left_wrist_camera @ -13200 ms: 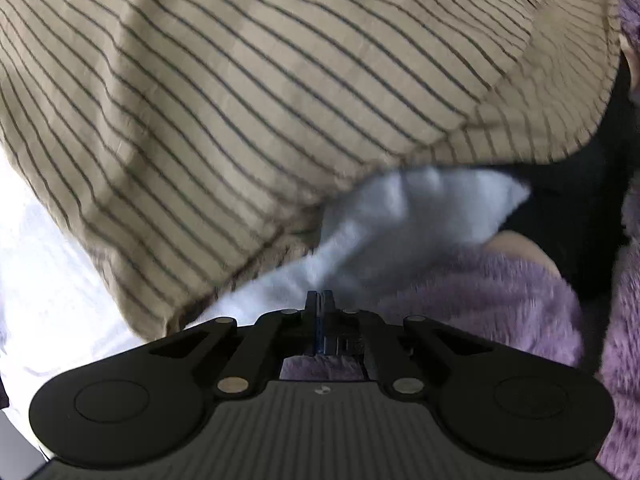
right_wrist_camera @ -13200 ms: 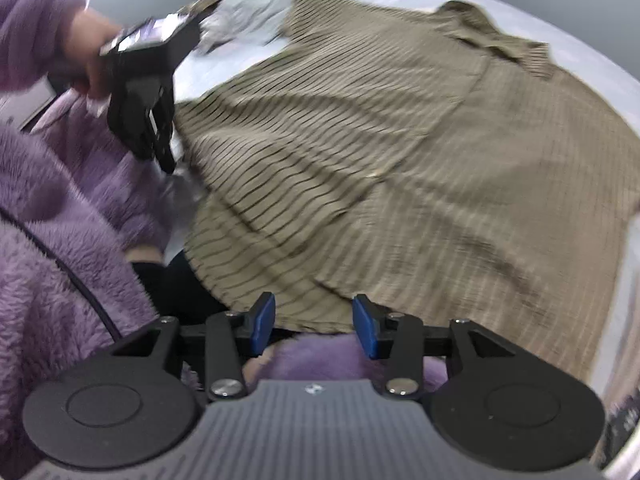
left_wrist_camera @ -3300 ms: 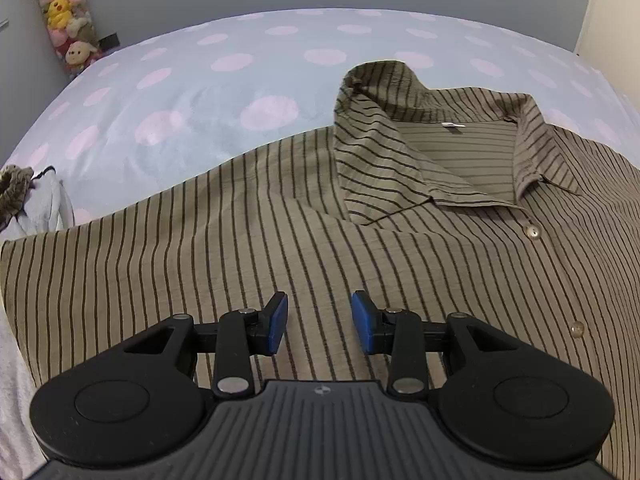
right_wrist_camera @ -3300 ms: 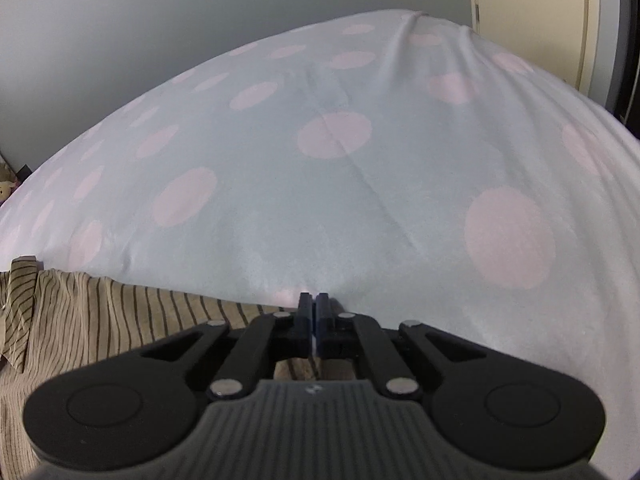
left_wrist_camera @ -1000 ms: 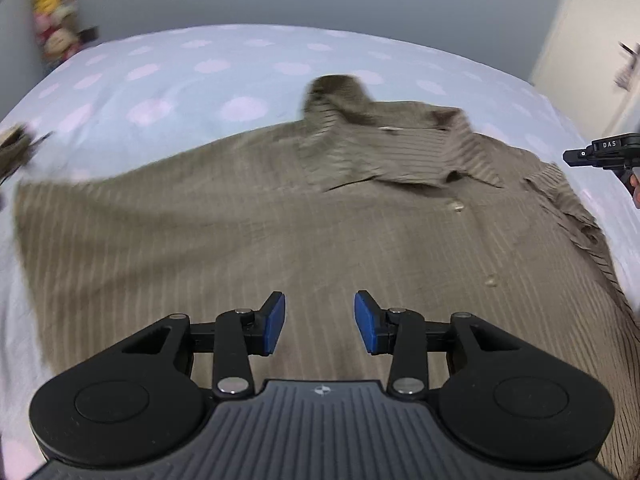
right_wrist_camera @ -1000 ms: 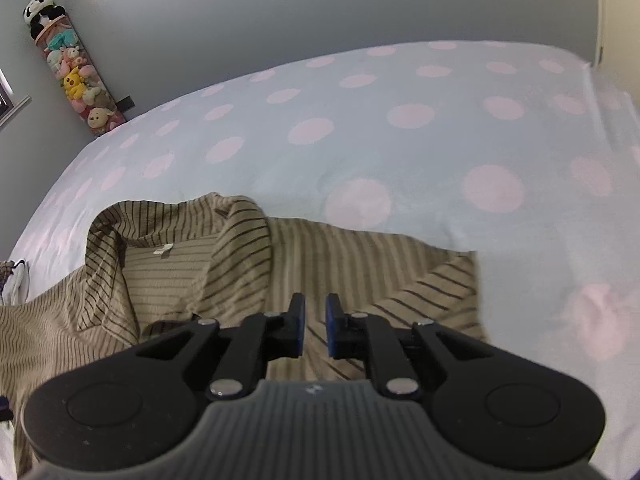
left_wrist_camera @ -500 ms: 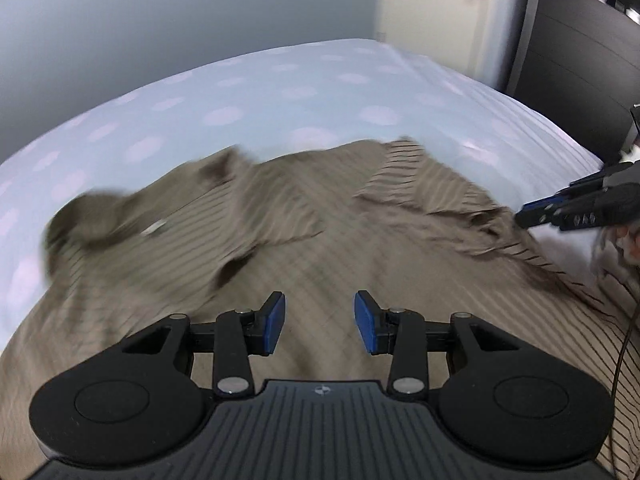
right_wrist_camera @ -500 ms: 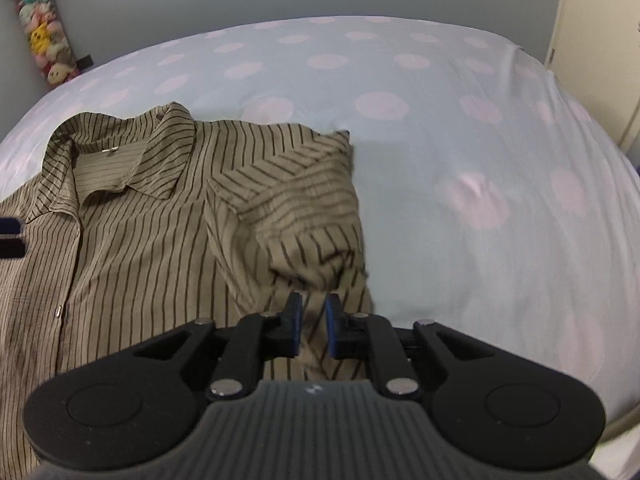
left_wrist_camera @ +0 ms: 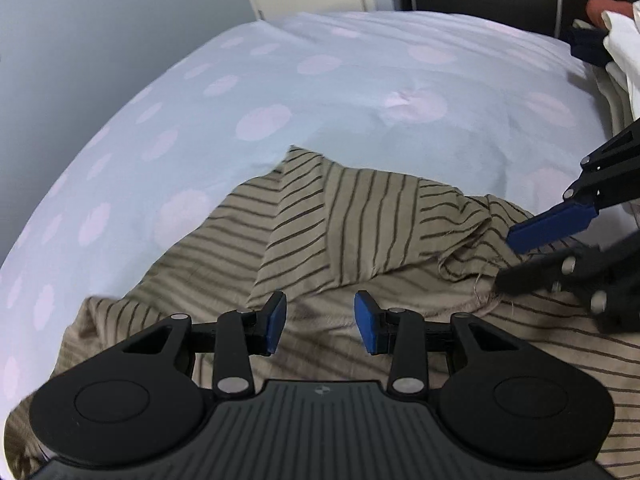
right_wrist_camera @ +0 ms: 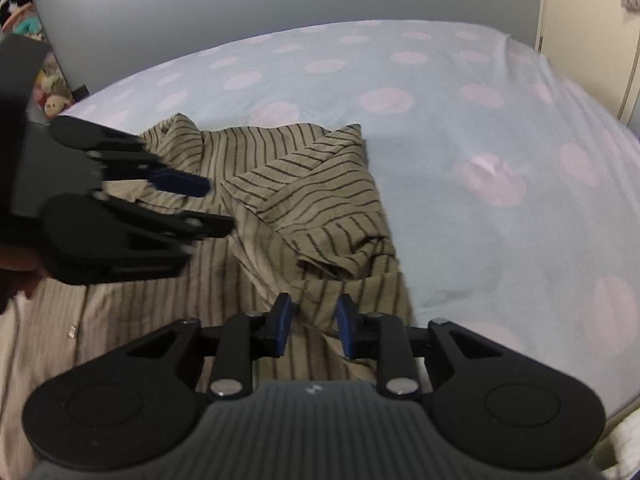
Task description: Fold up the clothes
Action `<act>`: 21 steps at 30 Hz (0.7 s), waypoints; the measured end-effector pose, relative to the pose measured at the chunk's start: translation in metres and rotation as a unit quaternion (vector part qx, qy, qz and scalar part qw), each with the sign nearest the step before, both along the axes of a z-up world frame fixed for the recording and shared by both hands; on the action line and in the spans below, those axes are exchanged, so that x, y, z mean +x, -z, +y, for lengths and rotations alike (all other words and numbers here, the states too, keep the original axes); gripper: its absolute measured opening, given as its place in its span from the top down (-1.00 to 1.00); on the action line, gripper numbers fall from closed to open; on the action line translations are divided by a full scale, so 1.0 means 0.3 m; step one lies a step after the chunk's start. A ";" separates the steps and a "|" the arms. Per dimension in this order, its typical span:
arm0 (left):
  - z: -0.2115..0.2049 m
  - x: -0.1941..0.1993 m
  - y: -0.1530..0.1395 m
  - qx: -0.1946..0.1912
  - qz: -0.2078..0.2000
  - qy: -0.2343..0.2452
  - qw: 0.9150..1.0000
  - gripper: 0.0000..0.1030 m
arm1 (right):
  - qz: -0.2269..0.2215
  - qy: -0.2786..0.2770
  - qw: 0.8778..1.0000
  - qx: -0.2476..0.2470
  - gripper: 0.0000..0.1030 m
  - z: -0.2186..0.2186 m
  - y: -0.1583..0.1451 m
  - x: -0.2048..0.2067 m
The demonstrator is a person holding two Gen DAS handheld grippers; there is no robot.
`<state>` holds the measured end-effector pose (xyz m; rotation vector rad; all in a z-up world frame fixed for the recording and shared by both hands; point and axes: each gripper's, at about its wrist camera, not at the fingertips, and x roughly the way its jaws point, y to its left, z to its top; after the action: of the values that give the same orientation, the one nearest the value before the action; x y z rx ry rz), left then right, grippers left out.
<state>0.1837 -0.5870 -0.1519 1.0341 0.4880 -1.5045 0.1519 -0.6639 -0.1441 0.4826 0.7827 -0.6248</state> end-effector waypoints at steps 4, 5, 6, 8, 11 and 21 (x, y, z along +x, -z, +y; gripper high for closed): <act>-0.048 -0.021 0.041 0.016 -0.007 0.016 1.000 0.30 | -0.013 0.012 1.000 0.021 0.25 -0.012 0.030 0.013; -0.059 -0.023 0.051 0.020 -0.012 0.016 1.000 0.30 | -0.014 0.015 1.000 0.022 0.31 -0.014 0.041 0.013; -0.069 -0.025 0.060 0.023 -0.015 0.016 0.999 0.31 | -0.013 0.018 1.000 0.018 0.34 -0.014 0.050 0.011; -0.082 -0.019 0.062 0.021 -0.003 0.010 1.000 0.59 | -0.013 0.023 1.000 0.014 0.67 -0.014 0.065 0.004; -0.098 -0.014 0.057 0.020 0.017 -0.001 1.000 0.94 | -0.026 0.024 0.999 0.018 0.86 -0.013 0.073 -0.022; -0.135 0.074 -0.131 -0.046 0.046 -0.060 0.996 0.98 | -0.064 0.029 0.997 0.021 0.97 0.036 0.018 -0.127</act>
<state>0.2060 -0.6276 -0.1127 0.8533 0.5317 -1.4584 0.1137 -0.6530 -0.1496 0.5799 0.6640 -0.6260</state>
